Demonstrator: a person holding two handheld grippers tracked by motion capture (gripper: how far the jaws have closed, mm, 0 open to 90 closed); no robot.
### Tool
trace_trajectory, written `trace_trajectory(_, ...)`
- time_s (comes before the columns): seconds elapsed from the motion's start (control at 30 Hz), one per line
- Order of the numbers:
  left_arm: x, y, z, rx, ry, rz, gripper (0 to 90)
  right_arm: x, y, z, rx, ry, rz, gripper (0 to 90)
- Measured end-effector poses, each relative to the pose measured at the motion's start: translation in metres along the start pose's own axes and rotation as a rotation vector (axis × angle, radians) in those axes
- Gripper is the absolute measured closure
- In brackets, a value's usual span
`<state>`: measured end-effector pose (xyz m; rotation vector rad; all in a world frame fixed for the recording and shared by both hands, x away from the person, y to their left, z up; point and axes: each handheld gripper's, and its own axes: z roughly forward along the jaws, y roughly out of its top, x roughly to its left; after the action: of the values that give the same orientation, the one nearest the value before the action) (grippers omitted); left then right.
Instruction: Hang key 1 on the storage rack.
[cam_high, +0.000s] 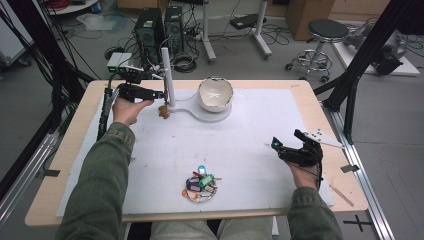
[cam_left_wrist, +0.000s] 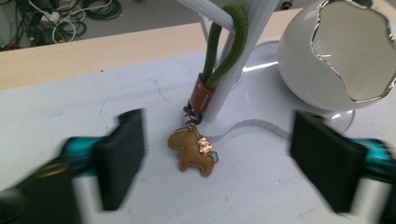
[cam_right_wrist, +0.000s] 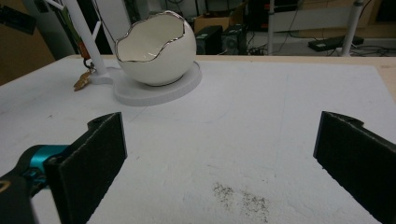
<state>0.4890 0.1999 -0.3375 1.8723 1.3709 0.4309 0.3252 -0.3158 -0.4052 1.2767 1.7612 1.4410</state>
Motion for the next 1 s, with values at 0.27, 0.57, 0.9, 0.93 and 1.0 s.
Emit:
trace_trajectory(0.27, -0.004, -0.003, 0.000, -0.010, 0.010, 0.022, 1.6, -0.001, 0.000, 0.000, 0.000, 0.001, 0.001, 1.7)
trace_trajectory(0.57, -0.001, -0.011, -0.008, -0.041, 0.028, 0.018, 1.6, -0.001, 0.000, 0.000, -0.001, -0.004, 0.000, 1.6)
trace_trajectory(0.9, -0.012, -0.011, -0.025, -0.056, 0.030, 0.069, 1.6, -0.001, 0.000, -0.001, 0.000, -0.006, 0.003, 1.6)
trace_trajectory(0.93, -0.014, -0.011, -0.028, -0.055, 0.032, 0.074, 1.6, 0.000, 0.000, -0.001, 0.002, -0.008, 0.005, 1.6)
trace_trajectory(1.0, -0.017, -0.012, -0.032, -0.051, 0.035, 0.087, 1.6, -0.001, 0.000, -0.001, -0.001, -0.011, 0.002, 1.6)
